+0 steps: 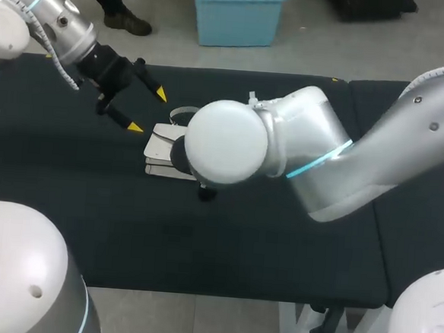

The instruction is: Pick up the bag, open it, inspect its contents, close it, and place it on the opposite side

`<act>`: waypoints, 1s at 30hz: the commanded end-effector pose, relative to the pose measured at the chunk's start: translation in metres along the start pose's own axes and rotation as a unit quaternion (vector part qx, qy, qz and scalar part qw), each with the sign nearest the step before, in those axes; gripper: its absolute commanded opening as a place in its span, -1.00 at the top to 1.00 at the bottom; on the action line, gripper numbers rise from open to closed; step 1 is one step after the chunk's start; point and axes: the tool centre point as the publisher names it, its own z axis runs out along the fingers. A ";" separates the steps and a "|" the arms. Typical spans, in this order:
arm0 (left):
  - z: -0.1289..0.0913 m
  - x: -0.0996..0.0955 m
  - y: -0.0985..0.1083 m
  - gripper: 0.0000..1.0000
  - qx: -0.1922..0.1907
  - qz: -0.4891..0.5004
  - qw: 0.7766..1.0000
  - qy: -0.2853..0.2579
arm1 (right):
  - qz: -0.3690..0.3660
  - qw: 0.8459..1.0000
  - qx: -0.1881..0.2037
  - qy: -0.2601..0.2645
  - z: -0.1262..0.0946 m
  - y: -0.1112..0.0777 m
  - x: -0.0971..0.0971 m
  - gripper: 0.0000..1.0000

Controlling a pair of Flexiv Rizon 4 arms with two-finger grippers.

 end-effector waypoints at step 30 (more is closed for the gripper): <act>0.039 -0.021 -0.003 -1.00 0.024 0.093 0.995 -0.007 | -0.051 0.996 -0.023 -0.076 0.067 -0.003 -0.023 -0.04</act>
